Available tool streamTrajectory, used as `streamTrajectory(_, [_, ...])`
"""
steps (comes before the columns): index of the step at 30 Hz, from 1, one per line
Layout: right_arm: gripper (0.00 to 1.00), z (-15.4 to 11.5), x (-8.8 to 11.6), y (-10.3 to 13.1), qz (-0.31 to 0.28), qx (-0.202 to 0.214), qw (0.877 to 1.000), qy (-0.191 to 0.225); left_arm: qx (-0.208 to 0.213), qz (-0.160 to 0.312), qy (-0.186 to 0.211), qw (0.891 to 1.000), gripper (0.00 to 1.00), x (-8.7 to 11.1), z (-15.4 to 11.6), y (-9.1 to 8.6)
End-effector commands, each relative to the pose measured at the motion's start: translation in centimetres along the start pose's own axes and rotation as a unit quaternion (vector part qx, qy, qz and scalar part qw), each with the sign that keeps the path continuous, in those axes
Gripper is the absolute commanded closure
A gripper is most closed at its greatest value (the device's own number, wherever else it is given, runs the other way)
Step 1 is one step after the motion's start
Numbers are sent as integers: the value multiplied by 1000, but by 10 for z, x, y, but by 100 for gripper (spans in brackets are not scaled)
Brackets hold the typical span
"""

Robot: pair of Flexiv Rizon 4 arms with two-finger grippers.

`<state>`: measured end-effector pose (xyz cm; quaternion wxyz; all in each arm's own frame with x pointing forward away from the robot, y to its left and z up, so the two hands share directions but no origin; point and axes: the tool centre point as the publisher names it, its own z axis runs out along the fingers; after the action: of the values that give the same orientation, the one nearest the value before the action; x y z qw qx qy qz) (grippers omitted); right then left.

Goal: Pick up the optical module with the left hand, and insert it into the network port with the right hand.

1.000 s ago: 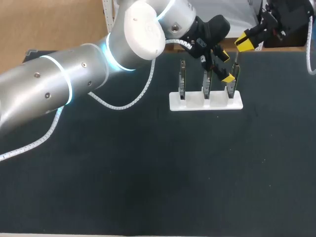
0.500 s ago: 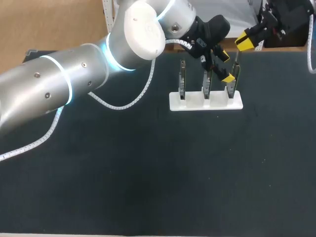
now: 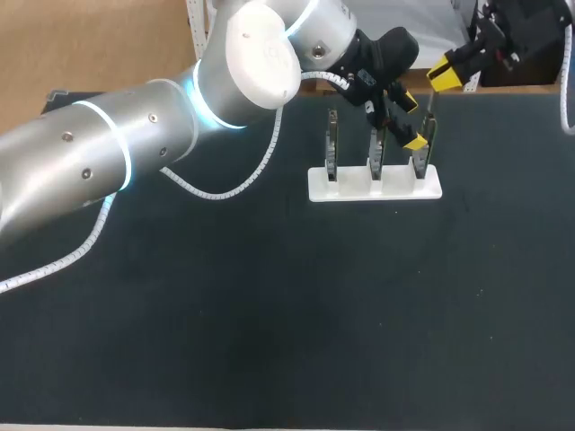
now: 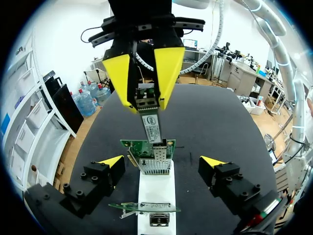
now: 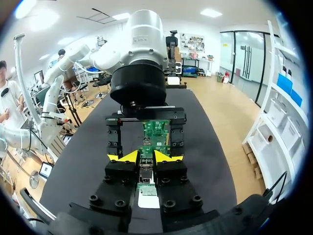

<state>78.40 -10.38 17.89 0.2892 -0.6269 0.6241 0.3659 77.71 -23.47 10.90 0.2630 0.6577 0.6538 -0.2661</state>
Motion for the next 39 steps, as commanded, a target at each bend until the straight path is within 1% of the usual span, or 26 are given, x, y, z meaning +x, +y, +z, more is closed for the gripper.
streamTrajectory(1, [100, 1, 0, 3, 0, 3, 1000, 1, 2, 1, 1, 1000, 0, -1, 0, 2])
streamTrajectory(21, [100, 6, 9, 1, 12, -1, 1000, -1, 2, 1, 1, 1000, 0, -1, 0, 2])
streamTrajectory(30, [100, 1, 2, 1, -2, -2, 1000, -8, 2, 1, 1, 1000, 0, -1, 0, 2])
streamTrajectory(39, [100, -1, 2, 0, -6, -6, 1000, -8, 2, 1, 1, 1000, 0, -1, 0, 2])
